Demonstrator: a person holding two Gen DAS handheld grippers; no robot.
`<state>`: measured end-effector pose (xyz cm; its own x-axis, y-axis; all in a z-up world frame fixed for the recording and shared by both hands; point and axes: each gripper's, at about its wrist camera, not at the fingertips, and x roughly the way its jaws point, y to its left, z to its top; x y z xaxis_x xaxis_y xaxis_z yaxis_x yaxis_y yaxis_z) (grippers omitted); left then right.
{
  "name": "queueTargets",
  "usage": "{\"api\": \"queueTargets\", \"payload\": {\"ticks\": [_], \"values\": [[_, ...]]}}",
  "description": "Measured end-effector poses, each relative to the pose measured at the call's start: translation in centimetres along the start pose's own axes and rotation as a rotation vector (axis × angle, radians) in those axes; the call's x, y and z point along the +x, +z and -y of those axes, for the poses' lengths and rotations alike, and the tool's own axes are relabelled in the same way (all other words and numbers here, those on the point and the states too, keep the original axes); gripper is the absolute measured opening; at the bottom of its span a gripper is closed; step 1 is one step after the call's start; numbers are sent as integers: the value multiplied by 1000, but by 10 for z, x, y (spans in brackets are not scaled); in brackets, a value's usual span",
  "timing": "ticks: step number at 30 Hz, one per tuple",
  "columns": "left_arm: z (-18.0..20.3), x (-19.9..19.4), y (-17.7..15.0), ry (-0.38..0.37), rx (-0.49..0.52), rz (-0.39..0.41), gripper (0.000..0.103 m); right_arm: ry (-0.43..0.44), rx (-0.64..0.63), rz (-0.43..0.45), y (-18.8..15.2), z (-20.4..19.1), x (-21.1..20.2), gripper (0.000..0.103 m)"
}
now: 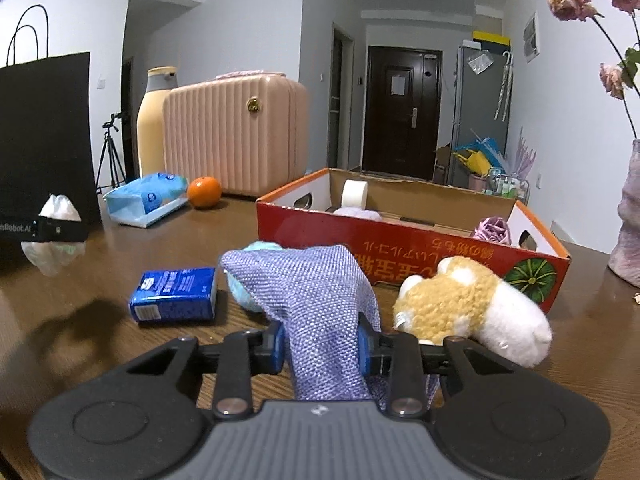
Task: Organize soft objects
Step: 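Lift the plastic bag and lilac pouch and carry both over the box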
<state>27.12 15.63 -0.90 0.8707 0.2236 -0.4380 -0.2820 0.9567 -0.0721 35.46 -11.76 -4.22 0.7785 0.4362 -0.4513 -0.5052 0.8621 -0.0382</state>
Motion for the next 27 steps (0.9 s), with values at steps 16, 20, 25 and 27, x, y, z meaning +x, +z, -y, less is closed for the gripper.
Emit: {"api": "queueTargets", "payload": {"ticks": [16,20,25,27], "values": [[5,-3,2,10,-16,17,42,-22,8,61,5,3,-13,32],[15,-2,1,-2,1,14,42,-28,13,76,7,6,-15,32],[28,0,2,-18,12,11,42,-34,13,94,9,8,-15,32],[32,1,2,-24,16,11,42,-38,9,99,9,10,-15,32]]}}
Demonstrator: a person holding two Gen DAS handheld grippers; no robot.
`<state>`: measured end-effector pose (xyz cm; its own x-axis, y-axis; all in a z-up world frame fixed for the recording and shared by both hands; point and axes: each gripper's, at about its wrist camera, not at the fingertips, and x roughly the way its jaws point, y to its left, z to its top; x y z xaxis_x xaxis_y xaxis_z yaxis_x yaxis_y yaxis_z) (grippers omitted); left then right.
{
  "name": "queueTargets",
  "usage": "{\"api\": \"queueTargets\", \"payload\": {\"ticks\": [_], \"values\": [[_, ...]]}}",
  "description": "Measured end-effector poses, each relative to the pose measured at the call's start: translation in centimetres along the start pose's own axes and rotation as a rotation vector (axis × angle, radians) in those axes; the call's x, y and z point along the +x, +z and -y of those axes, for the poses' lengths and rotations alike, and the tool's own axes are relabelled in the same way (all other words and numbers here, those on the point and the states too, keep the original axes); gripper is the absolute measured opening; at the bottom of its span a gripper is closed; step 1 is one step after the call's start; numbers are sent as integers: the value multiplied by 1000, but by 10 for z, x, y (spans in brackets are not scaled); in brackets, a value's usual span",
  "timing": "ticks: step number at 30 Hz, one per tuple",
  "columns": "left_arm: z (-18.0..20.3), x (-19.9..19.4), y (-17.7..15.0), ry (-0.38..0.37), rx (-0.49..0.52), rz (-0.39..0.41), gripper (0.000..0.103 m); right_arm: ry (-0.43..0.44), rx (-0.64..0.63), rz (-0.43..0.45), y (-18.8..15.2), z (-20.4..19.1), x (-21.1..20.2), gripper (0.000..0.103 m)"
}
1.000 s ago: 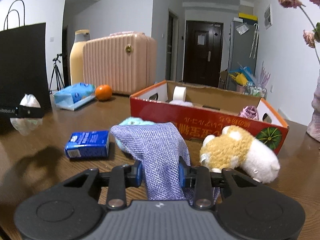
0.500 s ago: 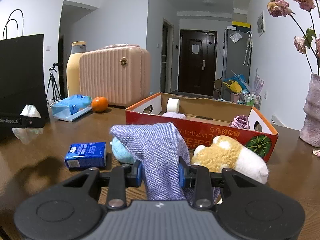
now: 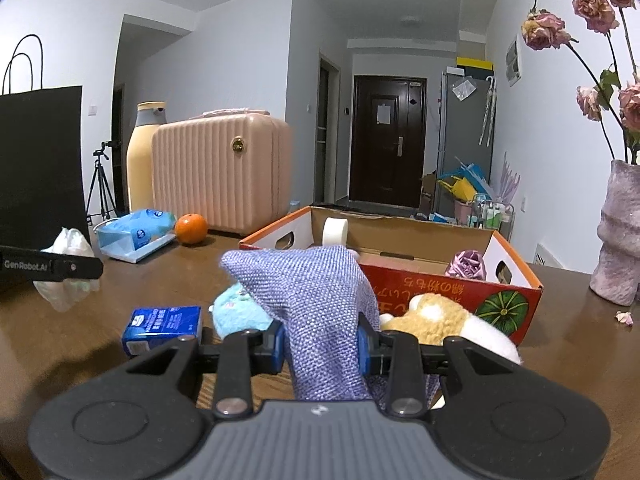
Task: Organize soft objects
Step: 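Lift the plastic bag and lilac pouch and carry both over the box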
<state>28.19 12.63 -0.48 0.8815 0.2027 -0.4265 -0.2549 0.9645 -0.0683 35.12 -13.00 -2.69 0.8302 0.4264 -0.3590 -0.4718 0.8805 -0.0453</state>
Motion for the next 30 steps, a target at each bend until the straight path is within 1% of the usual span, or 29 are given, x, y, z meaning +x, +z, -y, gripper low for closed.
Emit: {"api": "queueTargets", "payload": {"ticks": [14,30], "values": [[34,9,9,-41,30,6,42,-24,-9,25,4,15,4,32],[73,33,22,-91,46,10,42,-47,1,45,13,36,15,32]]}}
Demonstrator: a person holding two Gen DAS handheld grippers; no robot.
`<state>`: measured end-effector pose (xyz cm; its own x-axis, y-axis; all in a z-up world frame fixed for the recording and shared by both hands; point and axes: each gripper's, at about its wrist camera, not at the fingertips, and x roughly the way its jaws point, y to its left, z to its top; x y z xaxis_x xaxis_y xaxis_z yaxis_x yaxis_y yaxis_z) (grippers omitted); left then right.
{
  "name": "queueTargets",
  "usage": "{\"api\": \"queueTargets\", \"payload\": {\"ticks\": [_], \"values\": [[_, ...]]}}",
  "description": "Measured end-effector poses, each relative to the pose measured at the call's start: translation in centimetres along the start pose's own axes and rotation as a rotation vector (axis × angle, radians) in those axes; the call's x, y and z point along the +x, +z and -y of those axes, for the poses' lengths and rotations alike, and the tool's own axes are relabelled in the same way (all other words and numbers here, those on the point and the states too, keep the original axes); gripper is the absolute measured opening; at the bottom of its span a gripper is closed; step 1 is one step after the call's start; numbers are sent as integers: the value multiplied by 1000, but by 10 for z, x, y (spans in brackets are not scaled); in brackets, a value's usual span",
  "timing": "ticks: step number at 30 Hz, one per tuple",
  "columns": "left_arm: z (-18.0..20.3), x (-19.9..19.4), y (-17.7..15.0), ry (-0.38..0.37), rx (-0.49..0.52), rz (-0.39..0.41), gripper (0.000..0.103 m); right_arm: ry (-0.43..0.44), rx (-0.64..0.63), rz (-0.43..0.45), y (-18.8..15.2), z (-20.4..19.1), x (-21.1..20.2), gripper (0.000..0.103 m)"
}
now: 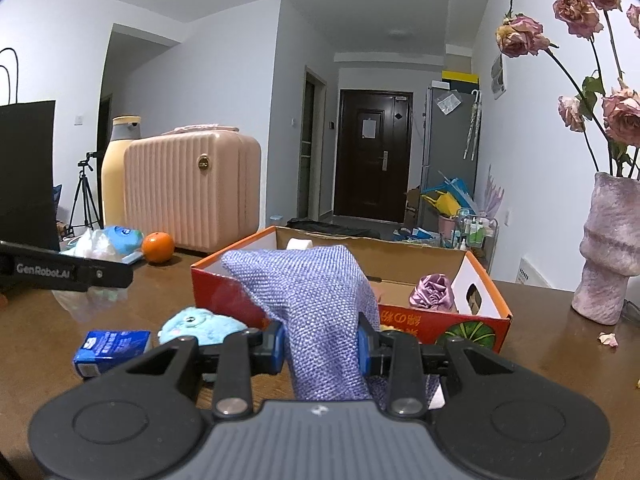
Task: Organize soft objects
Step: 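Lift the plastic bag and lilac pouch and carry both over the box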
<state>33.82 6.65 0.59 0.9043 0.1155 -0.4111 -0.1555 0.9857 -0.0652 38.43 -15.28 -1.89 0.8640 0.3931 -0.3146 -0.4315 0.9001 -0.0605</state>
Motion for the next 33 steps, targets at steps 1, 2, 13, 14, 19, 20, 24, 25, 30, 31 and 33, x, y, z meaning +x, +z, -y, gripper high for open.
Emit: {"api": "queueTargets", "payload": {"ticks": [1,2,13,14,19,20,24,25,30,31,33], "values": [[2,2,1,-4,-1,-1,42,-3,2,1,0,1,1,32],[4,3,1,-5,-1,-1,42,-6,4,2,1,2,2,32],[20,18,14,-28,-33,18,42,-20,14,19,8,14,15,32],[22,20,15,-28,-34,21,42,-21,15,21,8,15,16,32],[29,30,23,-30,-46,32,42,-31,18,31,11,20,25,32],[31,32,24,-31,-47,34,42,-32,20,32,12,21,27,32],[36,41,30,-35,-58,41,42,-36,24,39,15,27,35,32],[37,43,32,-36,-60,44,42,-38,27,41,16,28,37,32],[42,51,40,-30,-70,68,42,-43,36,55,22,34,47,32],[43,53,42,-31,-74,72,42,-44,37,57,24,35,49,32],[44,57,45,-30,-77,78,42,-45,42,61,27,37,53,32]]}}
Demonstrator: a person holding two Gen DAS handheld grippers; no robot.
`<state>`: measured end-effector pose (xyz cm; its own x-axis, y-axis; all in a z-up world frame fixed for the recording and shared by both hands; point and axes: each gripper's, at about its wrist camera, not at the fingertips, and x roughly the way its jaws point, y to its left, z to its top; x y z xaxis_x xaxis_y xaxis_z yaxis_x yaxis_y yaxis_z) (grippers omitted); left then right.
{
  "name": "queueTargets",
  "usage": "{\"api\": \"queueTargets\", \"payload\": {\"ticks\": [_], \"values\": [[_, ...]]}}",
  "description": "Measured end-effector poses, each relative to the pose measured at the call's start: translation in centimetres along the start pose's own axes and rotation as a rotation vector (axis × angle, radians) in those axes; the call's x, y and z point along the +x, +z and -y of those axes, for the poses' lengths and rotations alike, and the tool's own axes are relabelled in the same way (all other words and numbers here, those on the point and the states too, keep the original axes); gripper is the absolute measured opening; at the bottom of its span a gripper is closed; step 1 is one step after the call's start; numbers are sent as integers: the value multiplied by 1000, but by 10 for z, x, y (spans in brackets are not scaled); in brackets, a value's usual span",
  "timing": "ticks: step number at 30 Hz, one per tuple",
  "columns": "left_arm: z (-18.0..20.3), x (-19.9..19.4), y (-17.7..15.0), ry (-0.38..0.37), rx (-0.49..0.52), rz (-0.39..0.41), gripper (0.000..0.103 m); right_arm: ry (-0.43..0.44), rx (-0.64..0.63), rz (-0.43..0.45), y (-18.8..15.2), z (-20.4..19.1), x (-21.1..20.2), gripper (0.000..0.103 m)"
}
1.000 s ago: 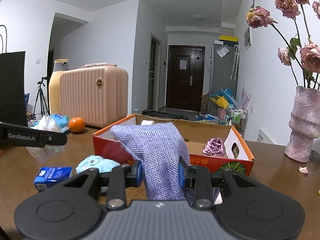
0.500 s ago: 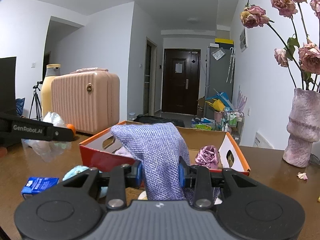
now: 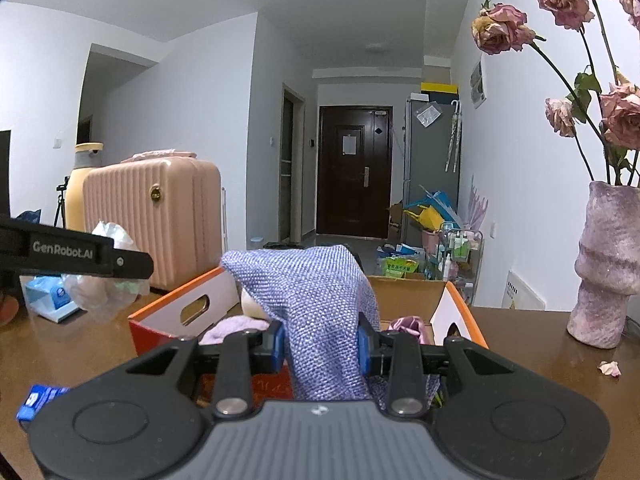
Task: Organize soft objects
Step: 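Lift the plastic bag and lilac pouch and carry both over the box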
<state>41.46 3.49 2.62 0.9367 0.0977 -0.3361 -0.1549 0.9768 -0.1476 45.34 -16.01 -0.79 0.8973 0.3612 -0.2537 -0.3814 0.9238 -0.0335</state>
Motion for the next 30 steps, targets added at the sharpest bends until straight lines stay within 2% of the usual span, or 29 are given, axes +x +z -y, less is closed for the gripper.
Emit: {"api": "queueTargets", "payload": {"ticks": [11,30], "values": [[9,29,11,-6,-13,4,42,-20,16,14,10,12,23,32],[39,89,20,-14,9,-8,42,-88,23,-41,24,32,79,33]]}}
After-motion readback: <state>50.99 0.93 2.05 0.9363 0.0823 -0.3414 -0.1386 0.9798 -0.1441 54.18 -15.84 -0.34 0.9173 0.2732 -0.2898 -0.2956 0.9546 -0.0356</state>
